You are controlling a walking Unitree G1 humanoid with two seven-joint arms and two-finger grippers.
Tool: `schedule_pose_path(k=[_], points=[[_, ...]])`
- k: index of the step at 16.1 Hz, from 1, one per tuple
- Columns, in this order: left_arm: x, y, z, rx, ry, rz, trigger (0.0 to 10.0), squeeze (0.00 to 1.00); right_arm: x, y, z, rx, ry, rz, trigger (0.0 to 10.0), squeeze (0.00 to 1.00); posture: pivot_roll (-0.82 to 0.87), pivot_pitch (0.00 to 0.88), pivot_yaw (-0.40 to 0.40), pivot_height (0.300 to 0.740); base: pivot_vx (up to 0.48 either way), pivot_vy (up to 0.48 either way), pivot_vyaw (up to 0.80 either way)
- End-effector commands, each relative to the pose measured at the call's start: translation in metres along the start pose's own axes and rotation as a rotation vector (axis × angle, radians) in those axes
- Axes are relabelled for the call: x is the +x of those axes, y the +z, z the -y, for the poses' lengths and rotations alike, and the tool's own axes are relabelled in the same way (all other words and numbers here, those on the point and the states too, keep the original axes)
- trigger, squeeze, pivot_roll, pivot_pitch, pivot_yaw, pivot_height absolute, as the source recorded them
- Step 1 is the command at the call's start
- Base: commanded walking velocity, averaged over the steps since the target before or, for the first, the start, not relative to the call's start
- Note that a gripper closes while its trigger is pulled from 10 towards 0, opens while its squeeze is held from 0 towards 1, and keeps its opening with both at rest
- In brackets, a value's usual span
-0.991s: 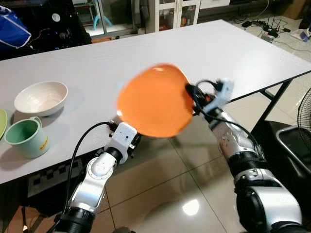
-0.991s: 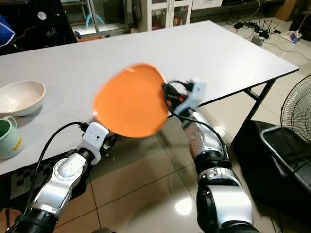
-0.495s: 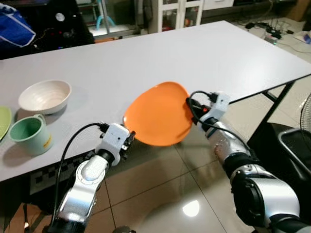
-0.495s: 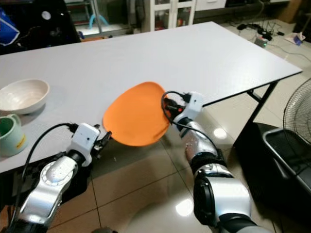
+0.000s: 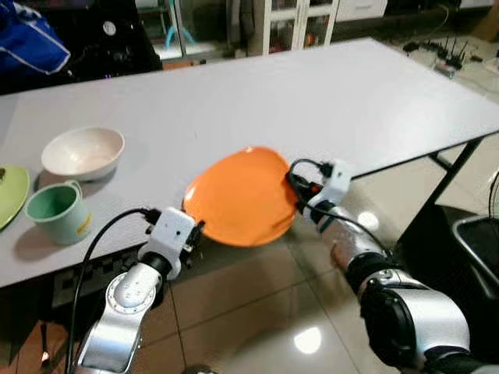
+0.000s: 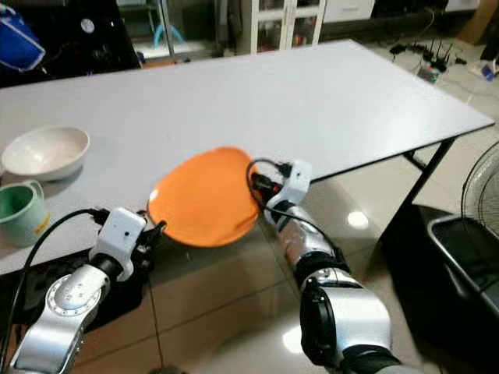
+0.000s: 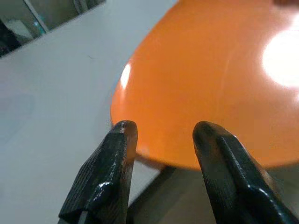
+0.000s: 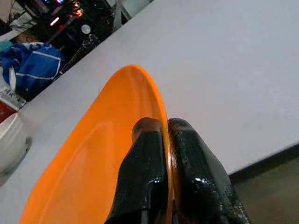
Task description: Setting the table
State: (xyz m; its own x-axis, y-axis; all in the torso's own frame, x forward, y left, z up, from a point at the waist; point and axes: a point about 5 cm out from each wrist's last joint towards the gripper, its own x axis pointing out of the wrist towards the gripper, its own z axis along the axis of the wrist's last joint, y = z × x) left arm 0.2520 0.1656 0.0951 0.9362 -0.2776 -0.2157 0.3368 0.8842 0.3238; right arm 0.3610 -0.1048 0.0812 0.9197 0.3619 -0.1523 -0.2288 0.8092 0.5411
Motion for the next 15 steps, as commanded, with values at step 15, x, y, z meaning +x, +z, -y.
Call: schedule_pose_path(k=[15], points=[[0.004, 0.005, 0.005, 0.051, -0.032, -0.023, 10.0, 0.00, -0.010, -0.021, 0.008, -0.106, -0.016, -0.065, 10.0, 0.00, 0.25, 0.000, 0.010, 0.740, 0.462, -0.040, 0.00]])
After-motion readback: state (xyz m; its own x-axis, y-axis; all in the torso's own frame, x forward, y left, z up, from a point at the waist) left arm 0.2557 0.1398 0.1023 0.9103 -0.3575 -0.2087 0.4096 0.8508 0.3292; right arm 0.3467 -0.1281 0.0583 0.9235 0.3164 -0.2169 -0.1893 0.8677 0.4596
